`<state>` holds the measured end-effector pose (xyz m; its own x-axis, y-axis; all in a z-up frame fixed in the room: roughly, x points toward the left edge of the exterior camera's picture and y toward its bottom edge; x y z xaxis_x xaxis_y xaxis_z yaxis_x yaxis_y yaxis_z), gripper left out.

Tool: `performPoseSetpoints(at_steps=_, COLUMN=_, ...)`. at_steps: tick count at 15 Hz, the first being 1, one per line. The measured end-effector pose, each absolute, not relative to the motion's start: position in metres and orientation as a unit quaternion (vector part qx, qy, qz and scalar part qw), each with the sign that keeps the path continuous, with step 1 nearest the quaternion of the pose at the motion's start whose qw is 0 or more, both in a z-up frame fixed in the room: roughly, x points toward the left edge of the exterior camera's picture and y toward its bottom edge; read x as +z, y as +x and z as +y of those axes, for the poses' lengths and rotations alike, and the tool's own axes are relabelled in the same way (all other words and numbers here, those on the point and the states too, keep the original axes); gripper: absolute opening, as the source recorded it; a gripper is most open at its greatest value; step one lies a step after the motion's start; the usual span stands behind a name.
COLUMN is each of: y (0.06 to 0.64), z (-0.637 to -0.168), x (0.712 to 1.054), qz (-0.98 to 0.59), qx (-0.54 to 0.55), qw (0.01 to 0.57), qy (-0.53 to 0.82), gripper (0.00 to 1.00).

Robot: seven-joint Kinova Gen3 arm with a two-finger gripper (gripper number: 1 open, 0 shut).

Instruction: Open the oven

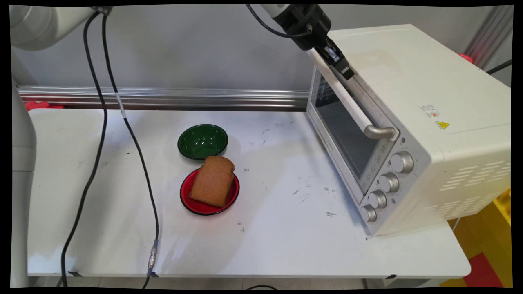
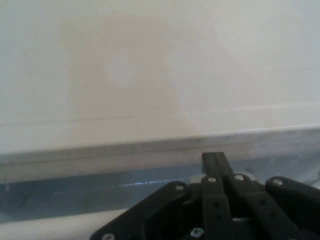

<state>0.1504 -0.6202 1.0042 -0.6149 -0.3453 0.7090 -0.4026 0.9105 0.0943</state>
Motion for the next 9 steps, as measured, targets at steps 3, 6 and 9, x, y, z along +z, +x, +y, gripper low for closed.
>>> performPoseSetpoints(at_steps=3, y=0.149, z=-0.623, x=0.996, qz=-0.899, qx=0.036, qw=0.385, qy=0.207, gripper=0.00)
performPoseSetpoints(at_steps=6, y=0.151, z=-0.625, x=0.989, qz=-0.901, qx=0.034, qw=0.381, qy=0.206, gripper=0.00)
performPoseSetpoints(at_steps=9, y=0.155, z=-0.625, x=0.982, qz=-0.904, qx=0.031, qw=0.374, qy=0.206, gripper=0.00)
